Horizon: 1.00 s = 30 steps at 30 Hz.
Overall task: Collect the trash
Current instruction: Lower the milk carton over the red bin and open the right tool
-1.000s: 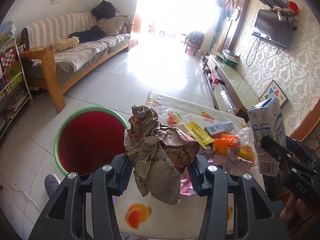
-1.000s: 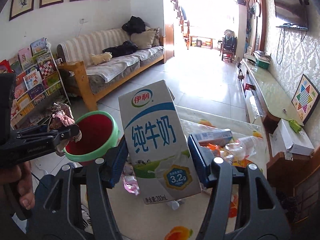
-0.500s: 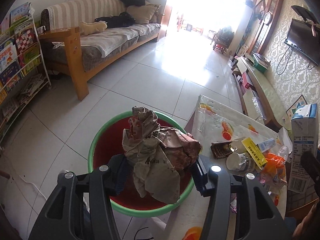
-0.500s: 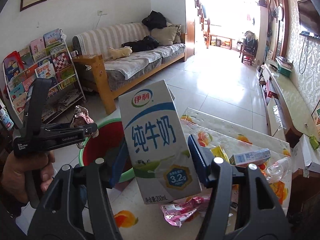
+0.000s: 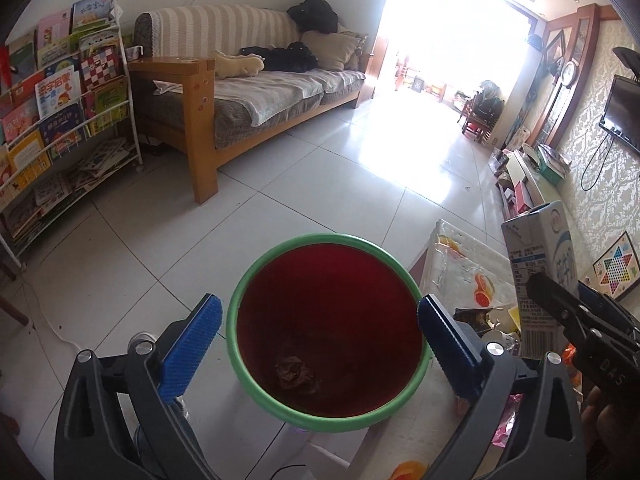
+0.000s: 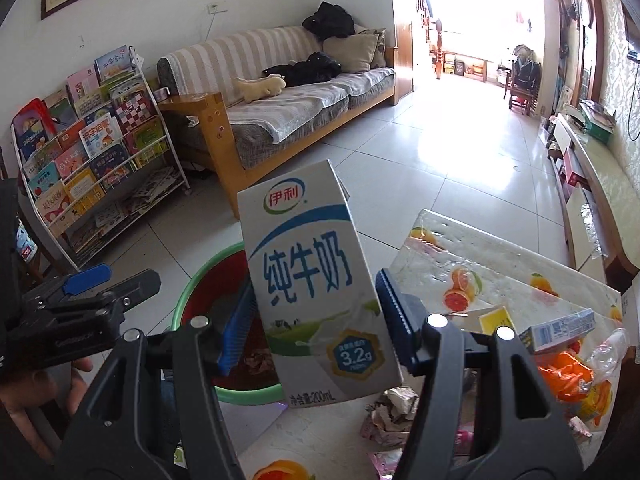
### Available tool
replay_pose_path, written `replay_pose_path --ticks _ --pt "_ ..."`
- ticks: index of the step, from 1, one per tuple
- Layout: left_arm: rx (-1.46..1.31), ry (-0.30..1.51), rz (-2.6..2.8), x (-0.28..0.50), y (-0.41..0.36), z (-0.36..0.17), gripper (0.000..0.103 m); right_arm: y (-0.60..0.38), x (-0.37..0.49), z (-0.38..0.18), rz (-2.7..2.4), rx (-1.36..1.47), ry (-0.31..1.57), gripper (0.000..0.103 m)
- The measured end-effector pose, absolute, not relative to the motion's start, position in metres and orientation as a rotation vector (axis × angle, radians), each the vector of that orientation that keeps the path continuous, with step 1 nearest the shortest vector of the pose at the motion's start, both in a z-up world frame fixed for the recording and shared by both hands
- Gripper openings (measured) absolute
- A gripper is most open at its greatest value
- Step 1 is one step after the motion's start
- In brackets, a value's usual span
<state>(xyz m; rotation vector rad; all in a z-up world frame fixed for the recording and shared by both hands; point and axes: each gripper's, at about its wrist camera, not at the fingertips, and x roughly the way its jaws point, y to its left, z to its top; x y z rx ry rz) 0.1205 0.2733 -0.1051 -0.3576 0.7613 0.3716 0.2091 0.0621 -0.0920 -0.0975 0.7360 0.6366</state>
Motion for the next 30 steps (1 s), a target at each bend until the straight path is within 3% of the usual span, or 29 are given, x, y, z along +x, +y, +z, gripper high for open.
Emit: replay_pose_path --ticks 17,25,30 --pt "-0.492 0.739 0.45 0.089 0.339 -0.117 0.095 0.156 0.218 -0.137 0.74 -0.204 0.842 0.059" --pt "-0.494 0.738 0.431 0.089 0.336 -0.118 0.095 0.153 0.212 -0.13 0.719 -0.227 0.831 0.09" --pt "-0.483 0.739 0.414 0.088 0.329 -0.112 0.095 0.141 0.208 -0.121 0.705 -0.241 0.825 0.096"
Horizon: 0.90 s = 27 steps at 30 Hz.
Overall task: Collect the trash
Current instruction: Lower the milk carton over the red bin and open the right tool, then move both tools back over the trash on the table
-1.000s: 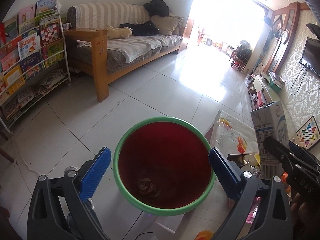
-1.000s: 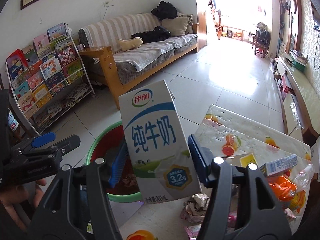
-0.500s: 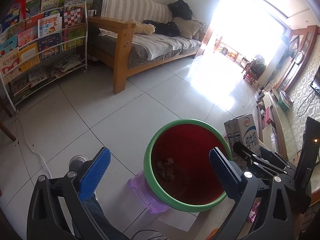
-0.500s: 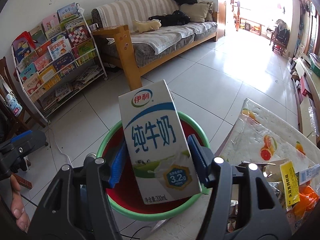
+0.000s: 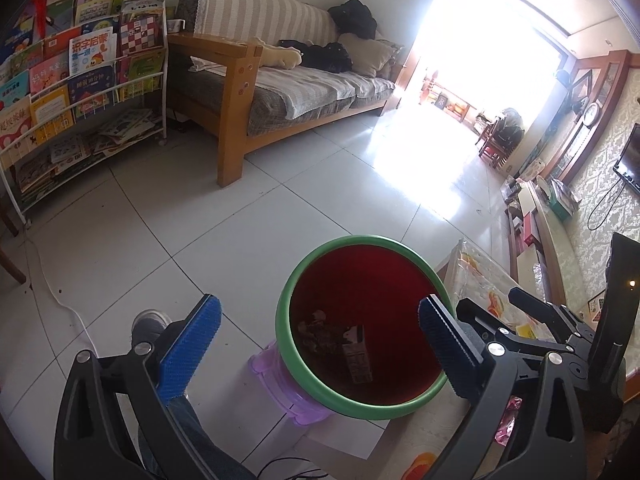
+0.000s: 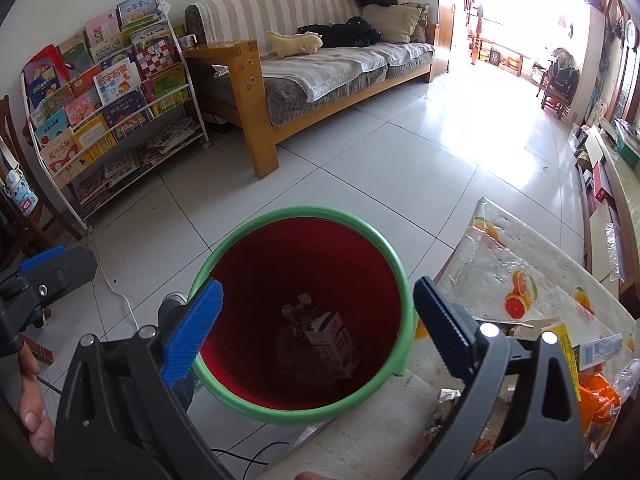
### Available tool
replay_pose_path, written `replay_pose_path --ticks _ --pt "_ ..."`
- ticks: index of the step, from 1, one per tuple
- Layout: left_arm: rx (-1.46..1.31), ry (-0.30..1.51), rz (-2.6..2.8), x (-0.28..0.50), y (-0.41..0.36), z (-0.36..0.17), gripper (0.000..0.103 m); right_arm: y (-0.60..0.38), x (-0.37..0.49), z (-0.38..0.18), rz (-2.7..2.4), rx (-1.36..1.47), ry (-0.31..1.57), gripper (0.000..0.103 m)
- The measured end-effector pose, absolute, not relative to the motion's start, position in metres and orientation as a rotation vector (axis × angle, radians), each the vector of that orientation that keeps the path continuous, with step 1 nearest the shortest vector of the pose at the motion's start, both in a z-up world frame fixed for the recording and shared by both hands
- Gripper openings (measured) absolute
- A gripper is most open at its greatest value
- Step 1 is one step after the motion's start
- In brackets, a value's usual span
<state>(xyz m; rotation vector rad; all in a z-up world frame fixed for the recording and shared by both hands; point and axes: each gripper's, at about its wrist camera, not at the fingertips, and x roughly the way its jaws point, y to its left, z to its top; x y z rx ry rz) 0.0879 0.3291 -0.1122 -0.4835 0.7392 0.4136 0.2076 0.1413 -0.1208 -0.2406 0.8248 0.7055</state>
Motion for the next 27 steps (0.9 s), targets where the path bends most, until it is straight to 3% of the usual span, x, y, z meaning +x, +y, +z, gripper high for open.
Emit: replay_pose_path --ticks 13,27 --pt "-0.397 0.712 0.33 0.075 0.274 -0.074 0.095 0.068 0.171 -0.071 0.624 -0.22 0.744 0.098" --pt "-0.283 0.748 0.093 0.075 0.143 -0.06 0.095 -0.118 0.135 -0.064 0.351 -0.109 0.74 0.098"
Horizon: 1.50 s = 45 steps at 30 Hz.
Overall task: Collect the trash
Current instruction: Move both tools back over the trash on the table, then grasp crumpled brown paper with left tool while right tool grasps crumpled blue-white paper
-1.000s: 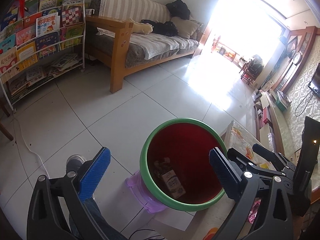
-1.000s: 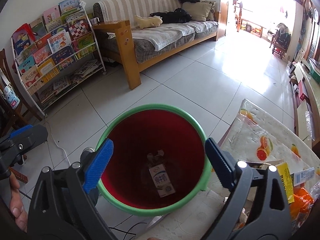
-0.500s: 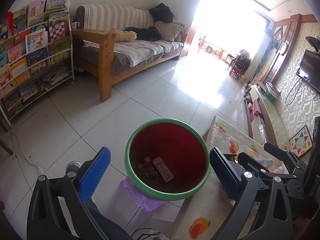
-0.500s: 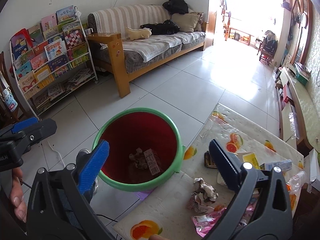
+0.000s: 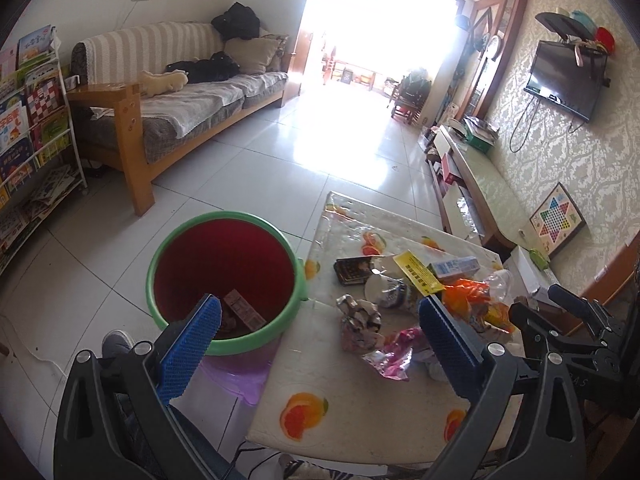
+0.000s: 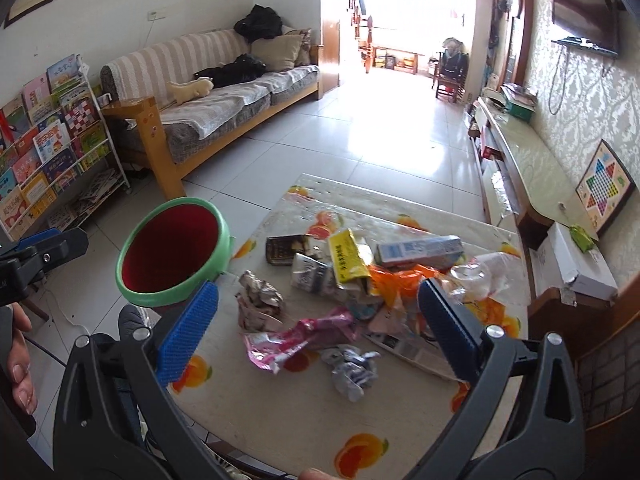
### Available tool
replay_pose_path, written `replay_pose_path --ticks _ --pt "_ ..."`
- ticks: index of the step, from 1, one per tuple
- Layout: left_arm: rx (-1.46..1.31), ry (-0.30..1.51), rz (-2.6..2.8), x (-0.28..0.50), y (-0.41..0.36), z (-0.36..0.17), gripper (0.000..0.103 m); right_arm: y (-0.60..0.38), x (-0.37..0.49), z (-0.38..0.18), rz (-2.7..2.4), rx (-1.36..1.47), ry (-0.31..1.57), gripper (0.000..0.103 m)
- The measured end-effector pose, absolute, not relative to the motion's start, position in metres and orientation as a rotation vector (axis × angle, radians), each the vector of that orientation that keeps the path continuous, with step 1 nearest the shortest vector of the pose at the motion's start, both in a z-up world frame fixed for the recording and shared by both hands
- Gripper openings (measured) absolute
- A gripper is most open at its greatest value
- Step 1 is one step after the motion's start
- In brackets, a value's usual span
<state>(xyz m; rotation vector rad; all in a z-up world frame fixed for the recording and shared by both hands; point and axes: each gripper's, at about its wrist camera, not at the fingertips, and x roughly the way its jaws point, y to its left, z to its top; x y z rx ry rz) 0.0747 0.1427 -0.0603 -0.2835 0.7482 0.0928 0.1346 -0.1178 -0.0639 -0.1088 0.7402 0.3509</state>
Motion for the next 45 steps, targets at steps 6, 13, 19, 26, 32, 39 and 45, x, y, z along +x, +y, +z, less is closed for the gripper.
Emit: replay_pose_path --ticks 6,13,19,26,32,39,45 --pt "-0.243 0.788 0.001 0.081 0.083 -0.071 0.095 -0.177 0.117 -0.069 0.261 -0.072 0.737 0.098" --pt "-0.179 0.864 -0.057 0.088 0.039 -0.092 0.095 -0.225 0.105 -0.087 0.202 -0.026 0.767 0.098" --pt "-0.127 0.934 -0.081 0.098 0.021 -0.112 0.095 -0.232 0.102 -0.104 0.209 -0.011 0.808 0.098" --pt "-0.123 1.008 -0.06 0.123 0.027 -0.142 0.095 -0.217 0.105 -0.116 0.234 -0.026 0.836 0.098" --pt "-0.143 1.063 -0.012 0.161 0.041 -0.166 0.095 -0.197 0.115 -0.137 0.264 -0.035 0.888 0.098" --pt "-0.186 1.135 0.022 0.198 0.056 -0.203 0.095 -0.176 0.135 -0.179 0.291 -0.047 0.977 0.098" --pt "-0.176 1.171 0.03 0.217 0.059 -0.226 0.095 -0.161 0.159 -0.212 0.3 -0.046 1.034 0.098"
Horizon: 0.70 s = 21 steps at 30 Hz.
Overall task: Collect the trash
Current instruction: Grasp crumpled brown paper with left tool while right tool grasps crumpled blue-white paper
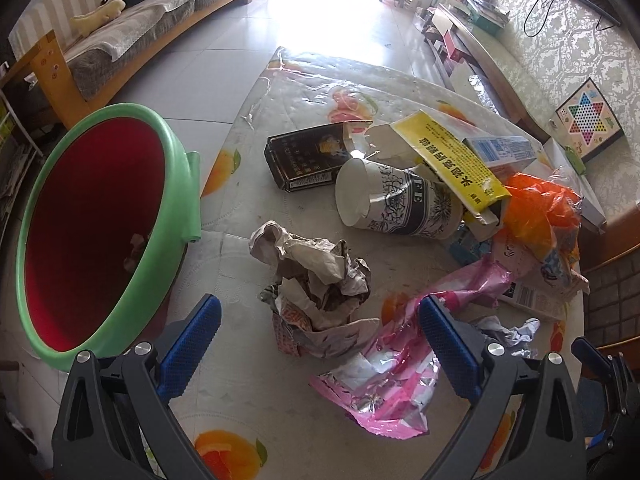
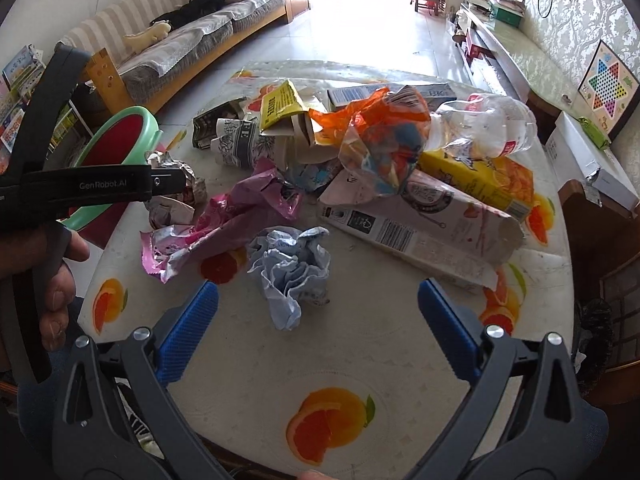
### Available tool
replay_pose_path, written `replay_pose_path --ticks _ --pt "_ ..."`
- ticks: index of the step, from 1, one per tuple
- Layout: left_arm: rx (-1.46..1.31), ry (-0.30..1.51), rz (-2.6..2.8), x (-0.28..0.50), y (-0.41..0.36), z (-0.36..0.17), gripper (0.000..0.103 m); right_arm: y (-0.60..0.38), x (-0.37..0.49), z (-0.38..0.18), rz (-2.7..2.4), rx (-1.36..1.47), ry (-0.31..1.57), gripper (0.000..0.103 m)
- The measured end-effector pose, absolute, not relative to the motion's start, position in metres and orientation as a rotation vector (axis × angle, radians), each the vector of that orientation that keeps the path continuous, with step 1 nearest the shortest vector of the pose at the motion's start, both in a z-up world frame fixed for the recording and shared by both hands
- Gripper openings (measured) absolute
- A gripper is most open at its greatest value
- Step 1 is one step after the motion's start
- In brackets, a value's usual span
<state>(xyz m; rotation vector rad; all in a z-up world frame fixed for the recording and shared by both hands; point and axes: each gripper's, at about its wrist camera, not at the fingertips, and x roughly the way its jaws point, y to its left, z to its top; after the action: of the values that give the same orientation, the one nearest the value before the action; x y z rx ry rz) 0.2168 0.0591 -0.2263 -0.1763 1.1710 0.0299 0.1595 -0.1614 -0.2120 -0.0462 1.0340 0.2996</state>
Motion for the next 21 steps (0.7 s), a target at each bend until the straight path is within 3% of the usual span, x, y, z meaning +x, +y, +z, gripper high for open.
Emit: replay_pose_path --ticks 7,9,11,13,18,21 --pt "-0.182 1.205 0.034 0.231 0.059 -0.248 0.094 -0.145 0.185 -0.236 0.304 -0.062 1.063 0.098" --pt "-0.18 1.21 0.03 0.232 0.059 -0.253 0.089 -0.14 0.189 -0.24 0.308 -0.073 1.061 0.098" --pt "-0.185 1.225 0.026 0.233 0.06 -0.258 0.088 -0.135 0.192 -0.245 0.32 -0.085 1.078 0.093" --pt "-0.182 1.24 0.025 0.235 0.06 -0.263 0.084 -0.132 0.195 -0.25 0.333 -0.094 1.105 0.079" --pt "-0.161 1.238 0.025 0.236 0.06 -0.266 0.061 -0.124 0.195 -0.256 0.361 -0.125 1.127 0.057" --pt "-0.145 1.241 0.012 0.237 0.058 -0.265 0.051 -0.122 0.193 -0.257 0.355 -0.139 1.122 0.054"
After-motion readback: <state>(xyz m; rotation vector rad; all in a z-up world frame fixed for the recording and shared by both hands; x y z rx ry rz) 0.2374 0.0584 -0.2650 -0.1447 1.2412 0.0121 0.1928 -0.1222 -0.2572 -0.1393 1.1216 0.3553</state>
